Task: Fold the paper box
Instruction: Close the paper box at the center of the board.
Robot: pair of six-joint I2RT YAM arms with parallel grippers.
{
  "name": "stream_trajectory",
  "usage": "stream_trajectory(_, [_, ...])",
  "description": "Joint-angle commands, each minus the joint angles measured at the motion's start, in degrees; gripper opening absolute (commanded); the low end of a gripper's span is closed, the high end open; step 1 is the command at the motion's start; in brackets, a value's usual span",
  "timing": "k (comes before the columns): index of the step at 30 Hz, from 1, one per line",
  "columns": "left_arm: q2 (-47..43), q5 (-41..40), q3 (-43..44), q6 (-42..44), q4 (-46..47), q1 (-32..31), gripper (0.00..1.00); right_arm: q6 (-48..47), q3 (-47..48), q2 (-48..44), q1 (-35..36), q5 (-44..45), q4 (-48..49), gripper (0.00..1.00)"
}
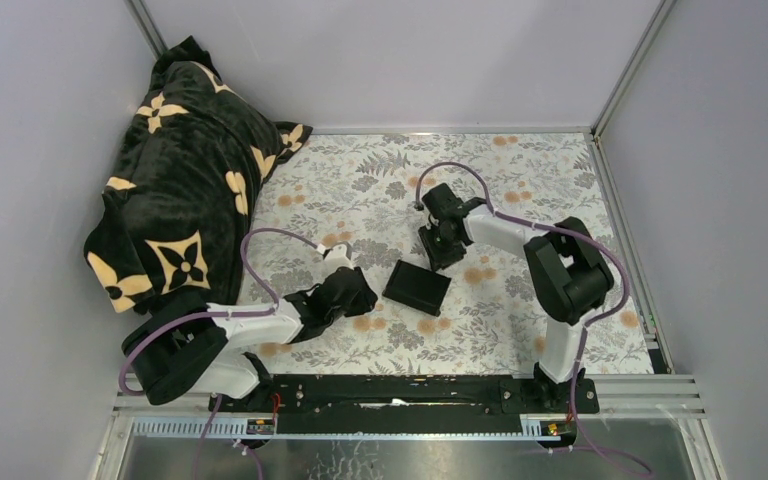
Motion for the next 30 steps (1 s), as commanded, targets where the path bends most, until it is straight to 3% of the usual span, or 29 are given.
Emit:
stream_trajectory(1, [0.5, 1.7, -2.3, -1.8, 2.4, 0.3, 0.37, 2.1, -5.1, -8.1, 0.9, 2.6, -1.1, 0.36])
stream_trajectory(10, [-1.1, 0.1, -3.0, -1.1, 1.0, 0.5, 0.37, 5.7, -16.4, -21.2, 6.5, -3.2, -0.2, 0.36])
stream_trajectory(16, [-4.1, -0.5, -5.0, -1.3, -0.7, 1.6, 0.37, 8.2, -19.8, -28.5, 8.3, 0.7, 0.5, 0.35])
stream_trajectory(30, [-5.3, -0.7, -6.6, -2.2, -0.7, 1.8, 0.37, 0.1, -15.8, -23.3, 12.1, 5.5, 3.7, 0.39])
